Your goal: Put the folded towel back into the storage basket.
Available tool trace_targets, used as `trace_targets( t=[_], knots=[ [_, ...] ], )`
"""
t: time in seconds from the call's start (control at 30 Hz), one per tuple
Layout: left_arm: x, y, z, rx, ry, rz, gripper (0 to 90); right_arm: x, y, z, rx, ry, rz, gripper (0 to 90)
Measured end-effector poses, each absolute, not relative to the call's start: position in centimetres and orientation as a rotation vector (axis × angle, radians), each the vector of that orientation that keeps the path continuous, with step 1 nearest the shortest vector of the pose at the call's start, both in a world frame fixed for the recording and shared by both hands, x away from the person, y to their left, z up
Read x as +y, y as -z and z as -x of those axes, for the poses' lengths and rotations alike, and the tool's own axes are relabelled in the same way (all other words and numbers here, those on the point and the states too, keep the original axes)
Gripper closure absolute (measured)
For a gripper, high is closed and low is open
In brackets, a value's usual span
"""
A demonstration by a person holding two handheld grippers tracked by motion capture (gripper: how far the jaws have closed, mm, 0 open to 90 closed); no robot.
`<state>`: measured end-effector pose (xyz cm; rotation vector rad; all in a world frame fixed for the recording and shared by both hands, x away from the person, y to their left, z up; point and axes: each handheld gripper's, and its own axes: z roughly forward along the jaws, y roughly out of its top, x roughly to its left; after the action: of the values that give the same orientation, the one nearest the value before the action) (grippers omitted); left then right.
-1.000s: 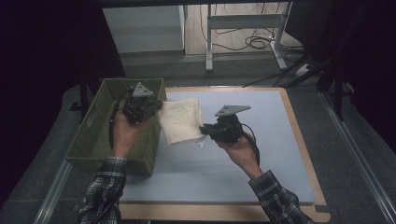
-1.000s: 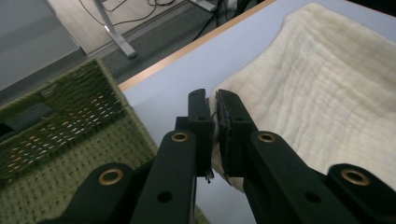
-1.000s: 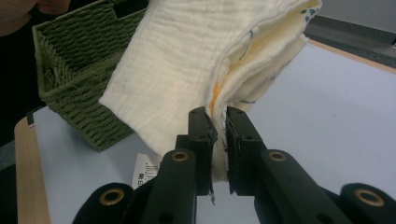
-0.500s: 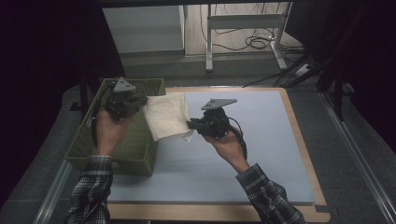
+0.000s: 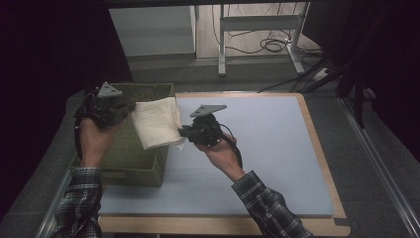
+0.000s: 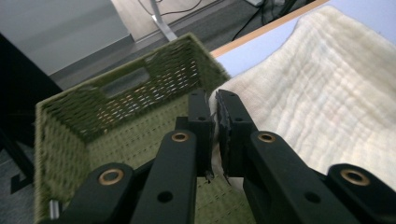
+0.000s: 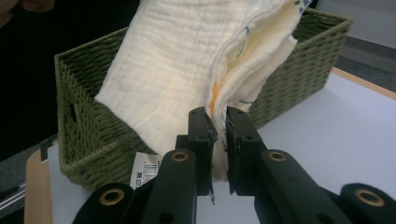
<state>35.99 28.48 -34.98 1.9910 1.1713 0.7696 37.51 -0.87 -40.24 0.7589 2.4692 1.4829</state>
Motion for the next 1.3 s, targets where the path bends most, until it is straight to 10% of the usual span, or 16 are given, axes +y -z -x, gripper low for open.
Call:
trace_targets(
  t=[1.3],
  knots=[
    [36.4, 40.8, -33.2, 1.376, -0.727, -1.99, 84.7, 12.1, 45.2, -33.8, 2.651, -1.411, -0.734, 80.1]
  ],
)
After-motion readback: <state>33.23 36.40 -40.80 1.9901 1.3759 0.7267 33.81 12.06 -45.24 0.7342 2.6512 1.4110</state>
